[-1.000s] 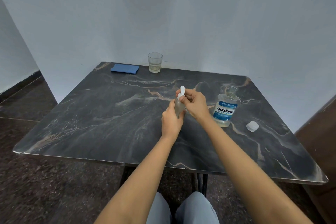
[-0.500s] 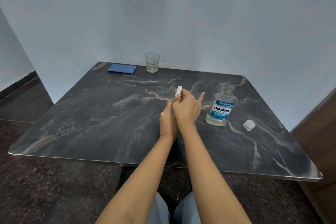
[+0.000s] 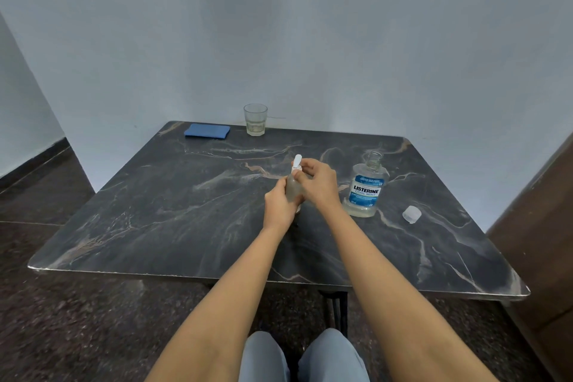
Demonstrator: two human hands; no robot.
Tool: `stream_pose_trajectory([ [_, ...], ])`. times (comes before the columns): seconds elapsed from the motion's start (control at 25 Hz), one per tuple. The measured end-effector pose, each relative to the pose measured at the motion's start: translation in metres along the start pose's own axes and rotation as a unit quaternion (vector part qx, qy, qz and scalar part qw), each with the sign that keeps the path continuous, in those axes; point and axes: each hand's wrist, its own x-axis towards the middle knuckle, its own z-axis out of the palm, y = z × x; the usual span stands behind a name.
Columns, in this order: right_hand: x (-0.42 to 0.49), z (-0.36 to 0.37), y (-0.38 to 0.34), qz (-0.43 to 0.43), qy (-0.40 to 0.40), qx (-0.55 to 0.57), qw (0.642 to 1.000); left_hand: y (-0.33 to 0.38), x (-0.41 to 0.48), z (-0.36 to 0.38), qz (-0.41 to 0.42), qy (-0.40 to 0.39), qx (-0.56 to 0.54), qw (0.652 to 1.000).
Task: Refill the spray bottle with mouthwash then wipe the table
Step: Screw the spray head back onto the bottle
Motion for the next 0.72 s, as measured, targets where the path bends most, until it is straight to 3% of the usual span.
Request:
stream_pose_trajectory([
  [0.24, -0.001, 0.02, -0.004, 0.025, 0.074, -0.071, 0.994, 0.001, -0.002, 0.008, -0.035, 0.05, 0.006, 0.998],
  [0.36, -0.005, 0.027, -0.006, 0.058, 0.111, -0.049, 0.991, 0.004, -0.001, 0.009, -0.021, 0.068, 0.091, 0.993],
  [0.6, -0.016, -0.004, -0.006, 0.042, 0.009, 0.06, 0.997, 0.01, -0.004, 0.004, -0.055, 0.037, 0.01, 0.998],
  [0.72, -0.041, -0.026, 0.005, -0.008, 0.024, 0.046, 0.999, 0.014, -0.009, 0.004, -0.053, 0.021, 0.039, 0.998],
])
